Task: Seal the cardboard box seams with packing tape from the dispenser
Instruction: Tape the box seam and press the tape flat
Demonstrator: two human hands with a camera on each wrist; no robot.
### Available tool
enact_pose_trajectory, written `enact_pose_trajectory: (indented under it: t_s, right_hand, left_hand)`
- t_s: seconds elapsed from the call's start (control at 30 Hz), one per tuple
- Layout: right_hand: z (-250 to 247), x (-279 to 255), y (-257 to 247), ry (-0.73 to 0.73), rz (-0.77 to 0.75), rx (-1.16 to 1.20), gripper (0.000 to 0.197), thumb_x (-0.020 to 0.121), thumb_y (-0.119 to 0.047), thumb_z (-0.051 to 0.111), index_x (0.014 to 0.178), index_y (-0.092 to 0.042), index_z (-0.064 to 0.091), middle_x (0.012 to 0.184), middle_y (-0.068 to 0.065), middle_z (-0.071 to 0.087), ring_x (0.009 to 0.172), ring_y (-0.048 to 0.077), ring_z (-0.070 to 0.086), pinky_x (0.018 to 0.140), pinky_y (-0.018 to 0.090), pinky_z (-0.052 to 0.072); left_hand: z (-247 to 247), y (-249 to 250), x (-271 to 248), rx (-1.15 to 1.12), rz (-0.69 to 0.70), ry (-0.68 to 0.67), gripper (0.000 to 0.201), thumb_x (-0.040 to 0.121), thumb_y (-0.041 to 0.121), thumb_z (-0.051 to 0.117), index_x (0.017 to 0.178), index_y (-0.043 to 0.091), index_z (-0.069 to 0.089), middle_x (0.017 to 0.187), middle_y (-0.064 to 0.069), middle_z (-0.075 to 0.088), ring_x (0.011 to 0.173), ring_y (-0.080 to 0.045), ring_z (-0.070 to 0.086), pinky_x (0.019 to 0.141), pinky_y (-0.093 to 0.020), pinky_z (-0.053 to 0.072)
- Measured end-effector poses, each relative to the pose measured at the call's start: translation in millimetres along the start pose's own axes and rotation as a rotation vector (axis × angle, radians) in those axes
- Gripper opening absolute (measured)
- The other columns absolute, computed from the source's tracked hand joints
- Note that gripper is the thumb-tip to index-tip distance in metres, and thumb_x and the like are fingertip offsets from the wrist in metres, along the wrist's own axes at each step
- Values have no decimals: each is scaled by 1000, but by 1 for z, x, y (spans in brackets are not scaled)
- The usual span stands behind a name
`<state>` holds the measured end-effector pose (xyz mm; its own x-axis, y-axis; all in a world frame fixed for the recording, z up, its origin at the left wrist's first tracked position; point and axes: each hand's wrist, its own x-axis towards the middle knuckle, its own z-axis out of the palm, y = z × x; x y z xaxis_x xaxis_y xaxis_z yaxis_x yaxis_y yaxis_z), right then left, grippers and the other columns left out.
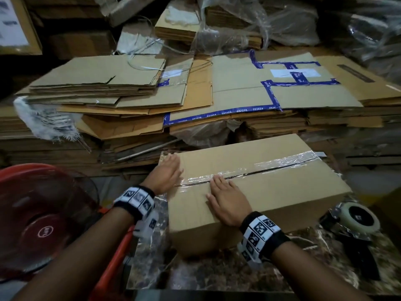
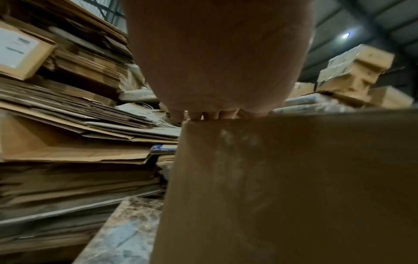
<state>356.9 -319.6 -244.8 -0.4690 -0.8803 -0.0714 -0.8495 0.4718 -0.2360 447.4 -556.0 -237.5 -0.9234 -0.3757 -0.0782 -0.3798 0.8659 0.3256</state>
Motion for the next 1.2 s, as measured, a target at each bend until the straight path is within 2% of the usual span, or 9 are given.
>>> enact_pose_trajectory:
  t_s: [0.13,0.23,0.4,0.53,0.73,0.83,0.9,1.1,1.2]
  right_hand:
    - [-2,-2,0,86,-47,59,58,101,-40,22,148,-11,38,160,7,30,150,19,19,122,34,14]
    - [-7,-9,13,166,-74,111,42,98,-32,44,134,-13,57,151,5,45,144,20,34,119,33,23]
    - [-14,-19,74,427,85,132,28,84,-26,57,99,-15,78,115,5,73,111,25,67,98,42,51]
    - [-32,-17,110,414,232,126,20,85,-18,65,100,-15,77,112,5,74,106,27,68,93,39,52]
    - [-37,-44,63,71,206,63,44,95,-52,35,98,-18,62,103,3,56,104,23,52,90,44,43]
    - [-22,-70,28,-27,228,64,72,91,-68,13,129,-18,50,142,10,44,136,28,34,111,51,29]
    - [-11,-80,11,-106,289,44,88,88,-72,5,153,-15,23,163,14,13,152,29,6,121,53,9]
    - [7,-84,-2,2,267,-133,86,95,-63,0,154,-1,14,163,21,8,151,36,6,119,61,10]
    - [9,-81,2,-7,224,-161,89,94,-65,5,152,0,25,162,19,16,150,34,16,114,67,18]
  left_hand:
    - [1,-3,14,-22,-18,40,60,103,39,35,155,13,22,164,-9,15,151,-24,11,122,-42,15]
    - [2,8,-2,27,-26,100,66,92,51,30,149,18,34,150,-10,35,138,-27,29,105,-49,36]
    - [10,23,-32,182,-26,141,74,83,71,23,138,27,46,125,-10,48,115,-28,43,88,-45,39]
    - [27,50,-38,194,20,272,47,88,51,39,113,14,54,103,-11,56,93,-29,55,73,-38,44]
    - [42,79,-36,161,-37,308,36,83,45,37,101,15,44,91,-10,52,81,-27,51,67,-39,46]
    - [45,86,-34,172,-49,321,34,83,42,40,102,14,44,90,-9,51,78,-26,49,65,-38,46]
    - [47,88,-32,176,-46,324,32,84,40,40,101,14,42,87,-8,50,75,-25,48,63,-37,46]
    - [56,85,-38,61,130,371,37,93,40,33,107,11,50,98,-11,49,88,-24,47,75,-42,46]
    - [58,78,-38,153,338,328,53,98,48,30,131,12,53,139,-20,47,130,-32,43,106,-52,38]
